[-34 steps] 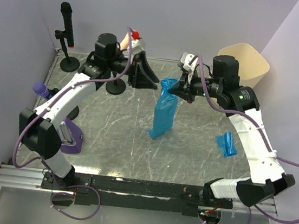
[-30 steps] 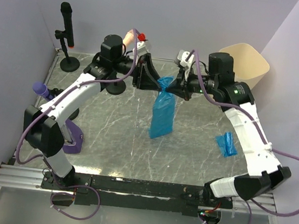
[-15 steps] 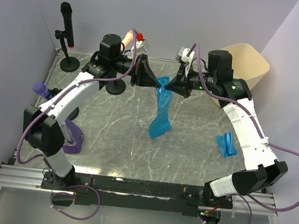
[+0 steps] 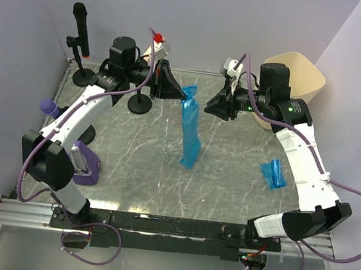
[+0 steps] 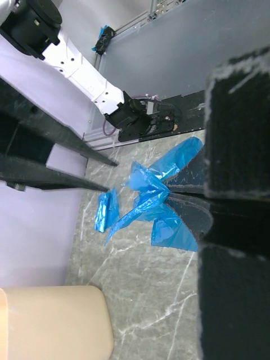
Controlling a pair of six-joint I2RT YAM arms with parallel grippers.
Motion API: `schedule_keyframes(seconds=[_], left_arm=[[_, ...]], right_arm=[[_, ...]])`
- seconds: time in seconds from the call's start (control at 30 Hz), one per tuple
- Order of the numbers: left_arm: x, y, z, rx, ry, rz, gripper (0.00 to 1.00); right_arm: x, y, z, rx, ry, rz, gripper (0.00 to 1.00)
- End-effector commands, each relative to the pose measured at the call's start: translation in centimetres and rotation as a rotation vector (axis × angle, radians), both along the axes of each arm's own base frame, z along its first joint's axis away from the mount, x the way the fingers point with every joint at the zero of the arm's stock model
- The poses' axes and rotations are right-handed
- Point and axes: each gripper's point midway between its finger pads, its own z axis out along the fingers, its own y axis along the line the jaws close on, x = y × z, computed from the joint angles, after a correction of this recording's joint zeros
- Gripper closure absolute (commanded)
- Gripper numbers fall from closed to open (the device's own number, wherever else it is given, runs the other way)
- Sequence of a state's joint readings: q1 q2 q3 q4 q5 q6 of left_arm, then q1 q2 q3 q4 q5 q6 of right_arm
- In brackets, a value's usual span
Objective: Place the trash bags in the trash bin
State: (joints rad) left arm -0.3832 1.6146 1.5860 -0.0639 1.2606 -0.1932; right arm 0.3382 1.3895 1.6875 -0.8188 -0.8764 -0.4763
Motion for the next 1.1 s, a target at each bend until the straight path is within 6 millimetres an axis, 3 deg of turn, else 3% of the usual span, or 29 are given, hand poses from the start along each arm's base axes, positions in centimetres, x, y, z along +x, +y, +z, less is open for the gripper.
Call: schedule_keyframes(seconds=[0.0,0.1,0.33,0.5,0.87,0.93,1.0,1.07], left_arm=[[-0.9,-0.1,2.3,-0.046,-0.044,-0.04,0.97],[-0.9,-0.1,2.4,-0.05,-0.04,-0.045,0.96],[-1.0,-0.2,2.3,-0.048,-0.031,-0.043,0.95],[-1.2,-0.2,2.3,-0.048,-0.034,-0.043,0.94],[-1.6,-0.1,2.4,-0.051,-0.028,-0.055,0.93],[-1.6,0.0,2.4,-0.051,-0.027,-0.055,0.92],[-1.8,0.0,2.2,-0.045,-0.016,-0.061,0.82],[-1.9,0.1,1.9,-0.032,-0.022,-0.064,0.61]], right_arm=[[-0.5,1.2,1.4,0.044,-0.045,0.038,0.59],[-0.1,2.5,1.0,0.025,-0.055,0.063,0.53],[0.8,4.3,2.0,0.046,-0.076,0.082,0.53],[1.5,4.7,2.3,0.042,-0.095,0.069,0.71],[2.0,5.5,1.5,0.01,-0.112,0.059,0.72],[2.0,5.6,1.3,0.008,-0.112,0.064,0.82],[1.9,5.6,1.5,0.01,-0.116,0.064,0.96],[1.5,5.4,1.9,0.013,-0.125,0.076,1.0]])
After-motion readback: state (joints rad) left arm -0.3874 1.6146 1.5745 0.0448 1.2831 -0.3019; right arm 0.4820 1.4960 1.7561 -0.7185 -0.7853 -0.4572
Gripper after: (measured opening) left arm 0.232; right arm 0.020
